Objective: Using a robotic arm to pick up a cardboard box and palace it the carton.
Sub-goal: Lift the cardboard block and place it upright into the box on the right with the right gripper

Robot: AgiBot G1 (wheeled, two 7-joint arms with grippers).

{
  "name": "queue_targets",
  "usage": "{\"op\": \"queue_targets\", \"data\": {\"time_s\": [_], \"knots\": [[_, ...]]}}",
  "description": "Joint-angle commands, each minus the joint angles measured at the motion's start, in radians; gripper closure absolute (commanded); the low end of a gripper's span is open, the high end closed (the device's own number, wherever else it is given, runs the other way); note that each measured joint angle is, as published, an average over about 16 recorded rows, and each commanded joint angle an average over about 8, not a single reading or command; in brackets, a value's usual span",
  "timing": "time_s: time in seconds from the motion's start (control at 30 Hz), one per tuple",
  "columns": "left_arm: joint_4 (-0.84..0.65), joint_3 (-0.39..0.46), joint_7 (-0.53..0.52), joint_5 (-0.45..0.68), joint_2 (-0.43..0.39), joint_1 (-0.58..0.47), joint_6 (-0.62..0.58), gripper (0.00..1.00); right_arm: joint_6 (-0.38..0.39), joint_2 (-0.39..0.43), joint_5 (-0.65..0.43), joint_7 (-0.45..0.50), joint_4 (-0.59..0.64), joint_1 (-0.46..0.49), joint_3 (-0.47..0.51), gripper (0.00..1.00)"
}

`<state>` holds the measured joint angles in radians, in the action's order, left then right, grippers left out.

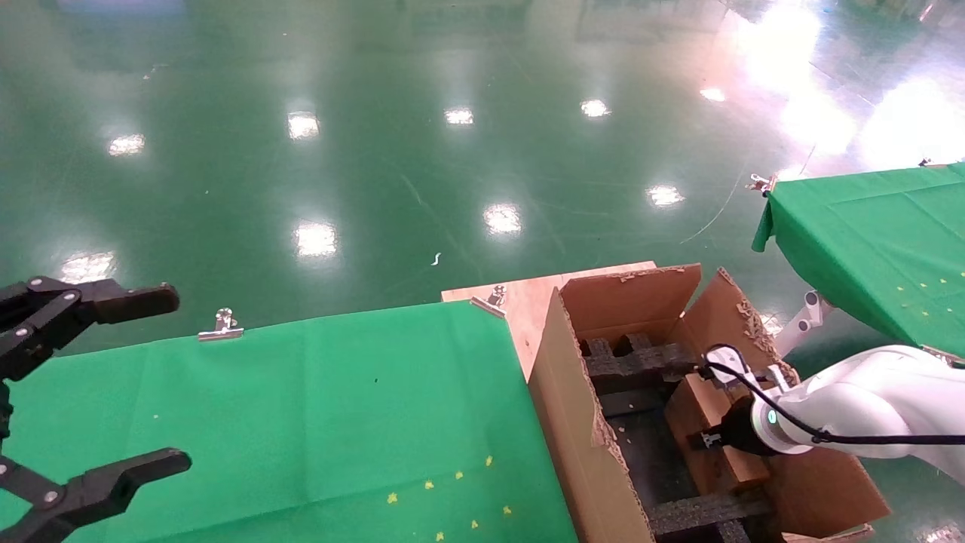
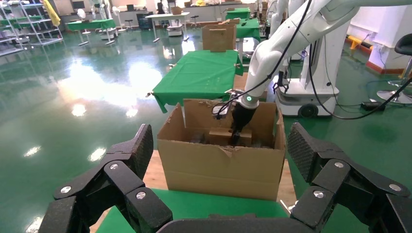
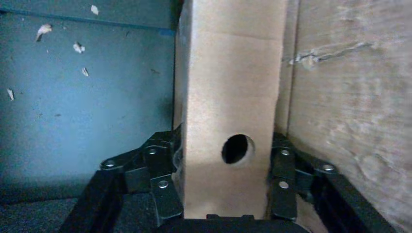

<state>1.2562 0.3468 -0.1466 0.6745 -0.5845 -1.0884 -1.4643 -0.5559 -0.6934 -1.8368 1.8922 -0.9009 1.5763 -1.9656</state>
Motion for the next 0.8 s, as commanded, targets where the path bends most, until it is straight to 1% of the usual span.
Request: {"op": "queue_targets", "data": {"time_s": [0.03, 0.33, 0.53, 0.67, 0.8], "knots": [[0.000, 0.000, 0.000, 0.000, 0.000, 0.000, 0.000, 0.00, -0.001, 0.006, -0.003, 0.003, -0.006, 0.008, 0.001, 0.00], [0.000, 0.000, 0.000, 0.000, 0.000, 0.000, 0.000, 0.00, -0.010, 0.043, -0.038, 0.052, -0.064, 0.051, 0.009, 0.00], [0.000, 0.000, 0.000, 0.000, 0.000, 0.000, 0.000, 0.00, 0.003, 0.084, -0.080, 0.093, -0.143, 0.132, 0.039, 0.00], [0.000, 0.000, 0.000, 0.000, 0.000, 0.000, 0.000, 0.00, 0.038, 0.128, -0.127, 0.084, -0.240, 0.213, 0.071, 0.00], [0.000, 0.000, 0.000, 0.000, 0.000, 0.000, 0.000, 0.00, 0.114, 0.187, -0.165, 0.027, -0.368, 0.287, 0.103, 0.00]]}}
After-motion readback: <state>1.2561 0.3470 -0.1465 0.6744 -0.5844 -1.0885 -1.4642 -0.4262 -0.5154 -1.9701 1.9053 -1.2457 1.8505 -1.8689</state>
